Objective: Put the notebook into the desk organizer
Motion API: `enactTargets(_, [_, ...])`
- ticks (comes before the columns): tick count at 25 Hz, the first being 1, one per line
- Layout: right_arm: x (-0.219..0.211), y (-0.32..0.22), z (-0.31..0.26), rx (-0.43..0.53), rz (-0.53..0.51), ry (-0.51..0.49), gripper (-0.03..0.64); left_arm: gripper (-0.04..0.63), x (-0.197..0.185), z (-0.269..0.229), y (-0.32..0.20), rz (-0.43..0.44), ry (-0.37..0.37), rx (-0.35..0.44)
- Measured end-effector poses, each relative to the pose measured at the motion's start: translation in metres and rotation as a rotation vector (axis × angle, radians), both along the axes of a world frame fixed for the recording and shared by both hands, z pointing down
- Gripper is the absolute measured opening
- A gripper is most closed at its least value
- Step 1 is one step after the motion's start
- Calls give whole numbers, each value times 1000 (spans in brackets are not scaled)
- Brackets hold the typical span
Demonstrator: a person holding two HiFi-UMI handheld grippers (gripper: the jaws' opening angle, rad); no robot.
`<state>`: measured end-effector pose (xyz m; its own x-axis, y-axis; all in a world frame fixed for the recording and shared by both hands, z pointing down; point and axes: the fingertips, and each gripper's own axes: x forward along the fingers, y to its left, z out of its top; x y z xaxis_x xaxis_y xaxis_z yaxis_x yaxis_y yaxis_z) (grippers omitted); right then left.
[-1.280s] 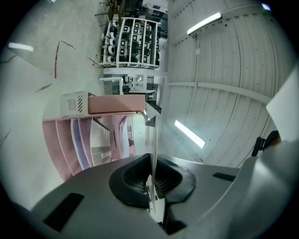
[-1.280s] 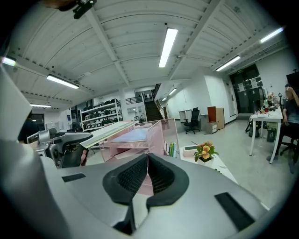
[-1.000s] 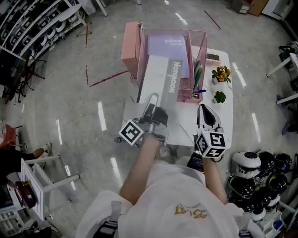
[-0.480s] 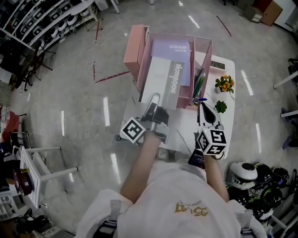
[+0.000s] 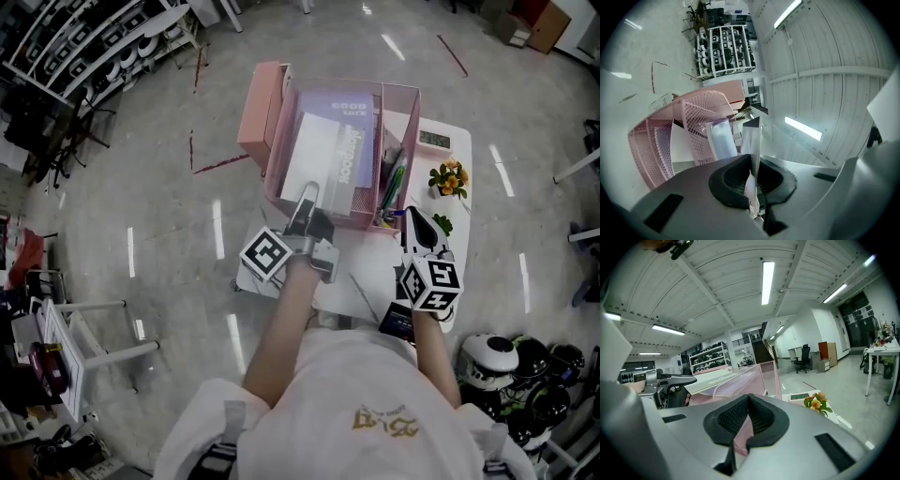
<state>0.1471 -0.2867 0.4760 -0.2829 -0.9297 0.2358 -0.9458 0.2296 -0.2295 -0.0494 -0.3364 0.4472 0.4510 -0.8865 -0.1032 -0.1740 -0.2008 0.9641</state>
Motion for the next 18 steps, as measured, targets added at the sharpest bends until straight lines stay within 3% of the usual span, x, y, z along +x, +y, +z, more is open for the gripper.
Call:
enactTargets(5, [13, -4, 6, -15, 18, -9, 12, 28, 9, 0, -15, 11, -115, 1])
enactTargets(9, [16, -9, 9, -16, 14, -14, 12, 26, 8, 10, -21, -1, -220, -47])
enactTargets(14, [17, -14, 10, -20, 8, -24, 12, 81, 12, 12, -24, 25, -463, -77])
enactTargets(18, [12, -16, 11, -21, -5, -33, 12, 118, 15, 17, -26, 70, -610, -90])
